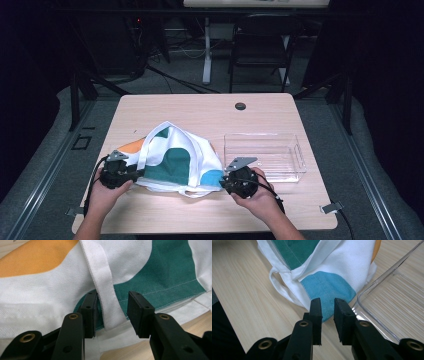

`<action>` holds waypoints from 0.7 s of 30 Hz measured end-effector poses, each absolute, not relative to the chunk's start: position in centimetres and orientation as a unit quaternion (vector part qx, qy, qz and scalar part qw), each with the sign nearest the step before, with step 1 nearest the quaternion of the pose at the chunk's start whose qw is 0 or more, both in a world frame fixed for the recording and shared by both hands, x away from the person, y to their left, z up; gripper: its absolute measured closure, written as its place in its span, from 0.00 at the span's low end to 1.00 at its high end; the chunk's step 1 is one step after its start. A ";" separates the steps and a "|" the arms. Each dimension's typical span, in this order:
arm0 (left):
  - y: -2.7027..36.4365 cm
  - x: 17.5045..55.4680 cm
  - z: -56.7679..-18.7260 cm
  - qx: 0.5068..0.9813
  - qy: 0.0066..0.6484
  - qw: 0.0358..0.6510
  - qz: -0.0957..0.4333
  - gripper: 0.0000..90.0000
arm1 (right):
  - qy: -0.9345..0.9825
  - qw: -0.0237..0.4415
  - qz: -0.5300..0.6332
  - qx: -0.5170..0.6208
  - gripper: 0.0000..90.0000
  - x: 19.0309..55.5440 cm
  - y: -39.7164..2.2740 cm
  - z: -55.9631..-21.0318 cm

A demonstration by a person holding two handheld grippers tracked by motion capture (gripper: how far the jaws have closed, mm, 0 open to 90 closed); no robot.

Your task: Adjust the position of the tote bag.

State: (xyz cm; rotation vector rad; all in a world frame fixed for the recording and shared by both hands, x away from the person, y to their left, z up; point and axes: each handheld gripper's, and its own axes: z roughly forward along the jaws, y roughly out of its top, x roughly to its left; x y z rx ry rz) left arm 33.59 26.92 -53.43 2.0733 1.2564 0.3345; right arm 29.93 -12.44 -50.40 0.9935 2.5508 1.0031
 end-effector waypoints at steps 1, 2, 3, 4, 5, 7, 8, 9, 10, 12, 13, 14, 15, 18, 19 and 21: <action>26.9 33.6 -53.5 0.796 0.483 0.342 0.129 0.69 | 0.869 0.114 0.344 0.338 0.85 29.9 -12.5 -50.4; 26.9 33.6 -53.5 0.795 0.484 0.342 0.128 0.69 | 0.869 0.114 0.344 0.338 0.85 29.9 -12.5 -50.3; 26.9 33.6 -53.5 0.795 0.484 0.342 0.128 0.69 | 0.869 0.114 0.344 0.338 0.85 29.9 -12.5 -50.3; 26.9 33.5 -53.5 0.794 0.484 0.345 0.123 0.70 | 0.869 0.112 0.345 0.337 0.85 30.0 -12.5 -50.3; 26.9 33.5 -53.5 0.794 0.484 0.345 0.123 0.70 | 0.869 0.113 0.345 0.337 0.85 30.0 -12.5 -50.3; 27.0 33.4 -53.4 0.796 0.481 0.347 0.122 0.71 | 0.869 0.114 0.345 0.337 0.84 30.0 -12.4 -50.3; 26.9 33.4 -53.4 0.796 0.479 0.350 0.122 0.71 | 0.869 0.114 0.345 0.337 0.84 30.0 -12.4 -50.3; 26.9 33.3 -53.3 0.795 0.479 0.353 0.120 0.71 | 0.869 0.116 0.344 0.336 0.84 30.0 -12.3 -50.4; 26.8 33.3 -53.2 0.795 0.478 0.353 0.121 0.71 | 0.870 0.116 0.343 0.336 0.83 30.0 -12.3 -50.4; 26.8 33.3 -53.2 0.796 0.477 0.353 0.120 0.71 | 0.869 0.117 0.344 0.335 0.83 30.0 -12.2 -50.5; 26.8 33.2 -53.1 0.796 0.476 0.354 0.123 0.71 | 0.869 0.117 0.344 0.335 0.83 30.0 -12.2 -50.5; 26.8 33.2 -53.0 0.795 0.475 0.356 0.121 0.72 | 0.869 0.116 0.345 0.335 0.83 30.0 -12.2 -50.5; 26.8 33.2 -53.0 0.795 0.474 0.358 0.121 0.72 | 0.869 0.117 0.345 0.335 0.82 30.0 -12.2 -50.5; 26.8 33.1 -52.9 0.795 0.474 0.359 0.122 0.73 | 0.868 0.119 0.346 0.336 0.82 30.0 -12.2 -50.5; 26.7 33.1 -52.9 0.794 0.474 0.360 0.122 0.73 | 0.869 0.118 0.346 0.334 0.82 30.0 -12.2 -50.5; 26.7 33.1 -52.8 0.793 0.474 0.361 0.125 0.73 | 0.868 0.117 0.346 0.335 0.82 30.0 -12.2 -50.4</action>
